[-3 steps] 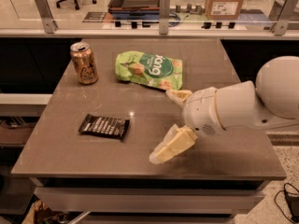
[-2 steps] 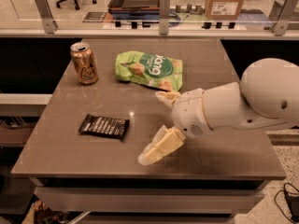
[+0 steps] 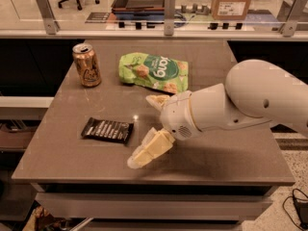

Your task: Pick rxbar chocolate

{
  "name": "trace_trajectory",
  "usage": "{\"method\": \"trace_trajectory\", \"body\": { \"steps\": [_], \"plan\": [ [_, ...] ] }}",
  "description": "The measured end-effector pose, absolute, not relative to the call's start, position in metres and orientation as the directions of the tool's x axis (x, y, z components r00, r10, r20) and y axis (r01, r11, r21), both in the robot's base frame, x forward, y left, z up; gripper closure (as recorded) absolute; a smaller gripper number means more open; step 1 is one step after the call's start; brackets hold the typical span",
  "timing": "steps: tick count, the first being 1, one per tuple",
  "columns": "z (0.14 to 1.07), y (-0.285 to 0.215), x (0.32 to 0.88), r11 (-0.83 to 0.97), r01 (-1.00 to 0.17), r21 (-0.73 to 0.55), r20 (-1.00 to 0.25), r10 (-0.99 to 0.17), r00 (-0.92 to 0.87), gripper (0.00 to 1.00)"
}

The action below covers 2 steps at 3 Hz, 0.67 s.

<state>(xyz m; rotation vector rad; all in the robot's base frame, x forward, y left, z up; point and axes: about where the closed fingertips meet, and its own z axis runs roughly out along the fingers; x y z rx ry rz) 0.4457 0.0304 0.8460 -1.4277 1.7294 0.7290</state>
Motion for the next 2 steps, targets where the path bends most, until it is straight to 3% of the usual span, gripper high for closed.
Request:
{"method": "trace_trajectory", "body": {
  "steps": [2],
  "plan": [
    [0.827,0.074,0.457,0.171,-0.985,-0.011,-0.872,-0.484,-0.075,0.0]
  ]
}}
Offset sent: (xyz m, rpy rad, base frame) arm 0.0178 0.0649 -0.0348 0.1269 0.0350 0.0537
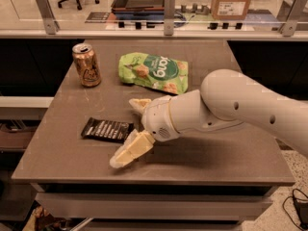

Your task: Pick rxbar chocolate

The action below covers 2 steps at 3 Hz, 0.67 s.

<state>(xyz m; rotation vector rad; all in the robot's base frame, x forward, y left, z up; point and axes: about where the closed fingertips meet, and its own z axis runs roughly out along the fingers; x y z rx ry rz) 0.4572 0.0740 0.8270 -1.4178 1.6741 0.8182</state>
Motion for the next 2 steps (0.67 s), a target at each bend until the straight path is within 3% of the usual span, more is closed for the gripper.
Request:
{"method": "trace_trajectory", "body": {
  "steps": [1,2],
  "plan": [
    [0.8168,0.0866,0.4565,0.164,-0.986,0.006,-0.89,-0.45,-0.08,0.0],
    [0.8174,0.0889,0.4555,0.16,-0.987,0.004,-0.89,-0.45,-0.076,0.16]
  ]
}}
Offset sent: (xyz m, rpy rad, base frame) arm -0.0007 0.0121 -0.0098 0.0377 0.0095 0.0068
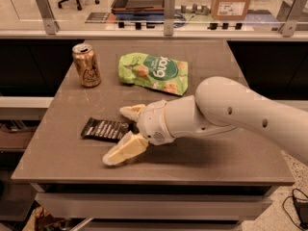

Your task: Pick rxbar chocolate

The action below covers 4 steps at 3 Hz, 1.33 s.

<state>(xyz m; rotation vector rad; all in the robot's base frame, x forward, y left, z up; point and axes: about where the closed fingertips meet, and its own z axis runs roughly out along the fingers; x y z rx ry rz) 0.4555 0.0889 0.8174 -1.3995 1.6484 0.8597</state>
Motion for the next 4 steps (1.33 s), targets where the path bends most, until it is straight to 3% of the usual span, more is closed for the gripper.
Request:
{"method": "trace_trajectory", "body": {
  "steps": [3,4],
  "plan": [
    [0.8208,0.0939,0.452,0.15,-0.989,-0.005,-0.888,-0.454,-0.064,0.86],
    [0.8219,0.0956,0.4507,0.146,-0.989,-0.008,-0.888,-0.456,-0.06,1.0]
  ]
}}
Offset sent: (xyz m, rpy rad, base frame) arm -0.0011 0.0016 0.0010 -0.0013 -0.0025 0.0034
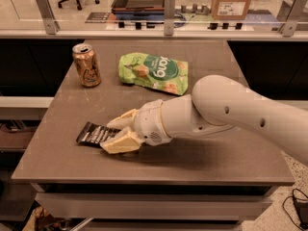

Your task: Pick rxbar chocolate

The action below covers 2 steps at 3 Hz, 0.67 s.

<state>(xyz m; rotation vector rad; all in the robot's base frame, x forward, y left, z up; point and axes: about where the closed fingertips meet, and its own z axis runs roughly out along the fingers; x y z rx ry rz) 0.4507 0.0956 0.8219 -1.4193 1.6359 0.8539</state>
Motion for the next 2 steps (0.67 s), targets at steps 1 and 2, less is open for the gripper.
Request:
{"method": "trace_trajectory", "body": {
  "steps": [1,2],
  "plan": [
    [0.826,0.096,0.451,0.143,-0.99,-0.013,-0.888,-0.457,-0.054,1.0],
    [0.851,0.094,0.453,0.138,-0.989,-0.043,-0.899,-0.437,-0.022,1.0]
  ]
}}
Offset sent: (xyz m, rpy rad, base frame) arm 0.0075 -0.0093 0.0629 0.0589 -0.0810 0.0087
